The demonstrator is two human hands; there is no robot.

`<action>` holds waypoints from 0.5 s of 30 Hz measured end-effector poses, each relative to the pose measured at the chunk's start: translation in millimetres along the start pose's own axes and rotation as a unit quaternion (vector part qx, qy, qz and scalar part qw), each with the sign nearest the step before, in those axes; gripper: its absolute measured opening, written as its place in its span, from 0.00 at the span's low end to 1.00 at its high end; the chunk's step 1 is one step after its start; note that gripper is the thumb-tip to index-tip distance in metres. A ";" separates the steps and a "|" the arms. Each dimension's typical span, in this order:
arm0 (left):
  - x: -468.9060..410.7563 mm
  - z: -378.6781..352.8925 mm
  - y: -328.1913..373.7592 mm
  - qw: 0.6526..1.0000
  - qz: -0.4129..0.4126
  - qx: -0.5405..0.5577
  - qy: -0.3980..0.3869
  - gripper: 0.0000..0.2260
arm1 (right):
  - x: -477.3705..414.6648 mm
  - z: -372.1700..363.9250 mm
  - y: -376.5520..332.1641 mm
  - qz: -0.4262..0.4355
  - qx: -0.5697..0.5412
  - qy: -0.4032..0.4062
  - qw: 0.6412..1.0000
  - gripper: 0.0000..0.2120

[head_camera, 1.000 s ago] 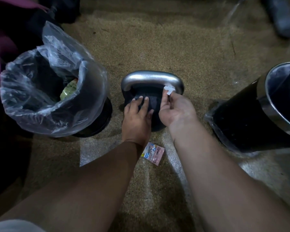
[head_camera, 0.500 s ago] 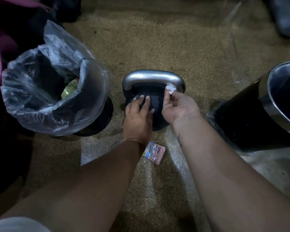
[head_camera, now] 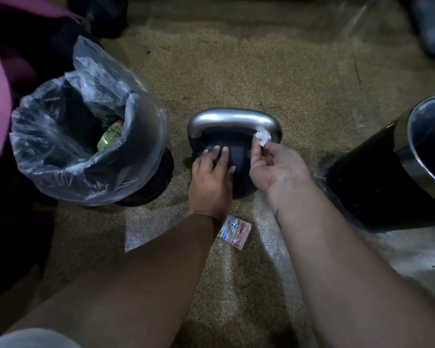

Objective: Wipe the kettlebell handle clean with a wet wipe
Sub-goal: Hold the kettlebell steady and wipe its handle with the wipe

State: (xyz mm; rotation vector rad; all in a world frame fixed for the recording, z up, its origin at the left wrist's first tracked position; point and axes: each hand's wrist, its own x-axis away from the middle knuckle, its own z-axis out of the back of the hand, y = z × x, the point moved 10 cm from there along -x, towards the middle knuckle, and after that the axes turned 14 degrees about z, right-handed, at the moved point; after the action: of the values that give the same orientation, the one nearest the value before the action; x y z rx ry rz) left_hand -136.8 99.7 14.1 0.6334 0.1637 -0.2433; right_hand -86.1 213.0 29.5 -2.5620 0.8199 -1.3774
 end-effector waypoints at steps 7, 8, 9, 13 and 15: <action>0.0 0.1 0.3 1.000 -0.002 0.002 -0.004 0.19 | -0.6 -0.3 0.4 0.006 -0.005 -0.011 1.000 0.04; -0.6 0.1 0.5 1.000 -0.003 0.001 -0.002 0.19 | -2.3 -0.5 0.0 0.006 -0.003 -0.007 1.000 0.04; -1.0 0.3 0.5 1.000 -0.002 0.000 0.001 0.19 | -4.4 -0.3 0.0 0.008 -0.004 0.001 1.000 0.04; 1.0 -0.9 -1.1 1.000 -0.003 -0.004 -0.002 0.19 | -4.5 2.1 1.8 0.009 -0.007 0.006 1.000 0.04; 0.6 -1.8 -0.4 1.000 -0.008 -0.005 -0.004 0.19 | -2.0 0.9 2.2 -0.001 -0.009 -0.016 1.000 0.05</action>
State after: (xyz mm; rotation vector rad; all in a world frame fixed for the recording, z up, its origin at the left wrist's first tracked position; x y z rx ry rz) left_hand -136.5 100.3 12.4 0.6216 0.1617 -0.2607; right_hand -87.2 212.1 26.7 -2.5930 0.8282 -1.3322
